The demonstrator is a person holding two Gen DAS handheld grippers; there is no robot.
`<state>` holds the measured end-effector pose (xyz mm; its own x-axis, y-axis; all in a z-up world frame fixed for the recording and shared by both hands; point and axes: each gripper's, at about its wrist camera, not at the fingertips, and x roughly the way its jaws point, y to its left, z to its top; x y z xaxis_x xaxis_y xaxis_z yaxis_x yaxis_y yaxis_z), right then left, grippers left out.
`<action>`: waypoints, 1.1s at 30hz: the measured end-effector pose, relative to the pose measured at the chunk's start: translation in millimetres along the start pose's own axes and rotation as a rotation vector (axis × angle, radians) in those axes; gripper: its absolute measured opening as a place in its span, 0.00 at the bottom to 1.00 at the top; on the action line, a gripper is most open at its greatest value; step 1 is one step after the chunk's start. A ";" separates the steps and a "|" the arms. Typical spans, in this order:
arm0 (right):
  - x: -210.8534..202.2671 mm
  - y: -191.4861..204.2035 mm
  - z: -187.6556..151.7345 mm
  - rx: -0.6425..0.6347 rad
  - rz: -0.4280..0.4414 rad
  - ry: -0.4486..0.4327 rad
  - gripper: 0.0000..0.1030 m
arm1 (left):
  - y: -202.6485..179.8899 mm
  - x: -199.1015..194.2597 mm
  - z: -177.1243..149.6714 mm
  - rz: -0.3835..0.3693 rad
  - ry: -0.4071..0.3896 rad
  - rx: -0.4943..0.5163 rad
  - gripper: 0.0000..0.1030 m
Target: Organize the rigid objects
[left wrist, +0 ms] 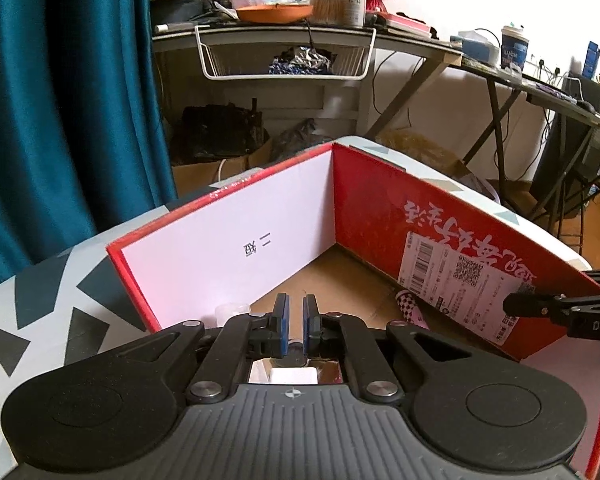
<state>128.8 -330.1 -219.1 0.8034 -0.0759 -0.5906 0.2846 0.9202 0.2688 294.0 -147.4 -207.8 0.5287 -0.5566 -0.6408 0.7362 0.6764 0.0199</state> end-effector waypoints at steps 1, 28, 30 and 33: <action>0.3 0.0 0.1 -0.002 -0.001 0.001 0.20 | 0.0 -2.8 0.6 0.000 -0.004 -0.002 0.08; -1.8 7.5 8.6 -0.016 -0.111 0.101 0.26 | 22.9 -91.2 -13.0 0.211 -0.094 -0.212 1.00; -6.8 8.7 12.5 -0.020 -0.121 0.097 0.27 | 25.2 -96.1 -14.7 0.269 -0.070 -0.264 1.00; -15.3 9.3 19.2 -0.016 -0.132 0.089 0.50 | 26.9 -103.0 -15.9 0.356 -0.037 -0.319 1.00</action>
<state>129.2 -327.7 -192.9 0.7099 -0.1630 -0.6852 0.3759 0.9104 0.1729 252.6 -64.2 -153.4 0.7434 -0.2760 -0.6092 0.3429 0.9393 -0.0071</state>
